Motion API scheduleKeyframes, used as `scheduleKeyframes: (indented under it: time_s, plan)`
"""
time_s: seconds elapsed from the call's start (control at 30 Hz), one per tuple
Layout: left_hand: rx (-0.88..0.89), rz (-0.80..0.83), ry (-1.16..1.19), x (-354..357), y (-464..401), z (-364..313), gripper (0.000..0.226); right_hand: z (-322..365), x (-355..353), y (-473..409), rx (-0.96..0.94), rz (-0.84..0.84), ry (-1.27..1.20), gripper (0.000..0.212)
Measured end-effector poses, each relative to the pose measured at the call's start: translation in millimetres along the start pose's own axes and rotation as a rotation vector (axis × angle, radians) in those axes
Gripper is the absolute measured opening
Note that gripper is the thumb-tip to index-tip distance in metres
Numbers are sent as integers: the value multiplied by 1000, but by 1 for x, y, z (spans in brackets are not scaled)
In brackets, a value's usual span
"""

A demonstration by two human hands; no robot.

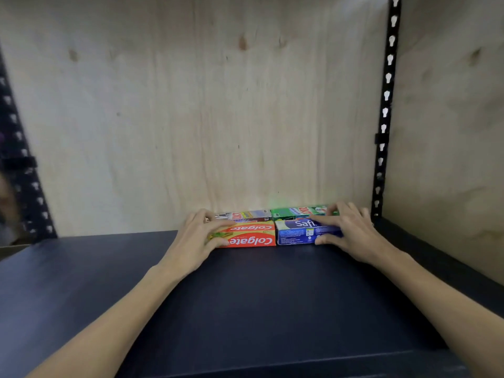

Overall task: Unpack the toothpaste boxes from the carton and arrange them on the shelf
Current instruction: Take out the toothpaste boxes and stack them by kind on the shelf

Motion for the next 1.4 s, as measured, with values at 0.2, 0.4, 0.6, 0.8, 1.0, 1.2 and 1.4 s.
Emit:
scheduleKeyframes:
  time_s: [0.2,0.4,0.6,0.8,1.0,1.2,1.4]
  plan:
    - [-64,-48,30,4,-10,6,61,-4,16,-19,70,-8,-97,80]
    - [-327,-184,26,0,-7,10,99,-13,26,-19,144,36,-95,98]
    - [-403,-147,130,-2,2,0,103,9,3,-2,134,-31,70,95]
    - [-335,-132,114,-11,21,-24,107,41,-20,32,122,-3,2,100]
    - [-279,-79,102,-24,59,-59,103,75,-47,71,151,39,-74,104]
    - [-204,-31,225,-44,110,-113,94,130,-85,131,161,-165,-188,78]
    - [-128,-307,258,-14,239,-176,74,223,-72,259,358,-441,-262,65]
Point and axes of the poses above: each hand's wrist, its own y-axis away from the middle knuckle, its own x-axis out of the palm, z = x × y, the point moved 2 cm from there along -y, towards the middle knuckle, and after that the axes turned 14 degrees about y, right-handed, at the moved point
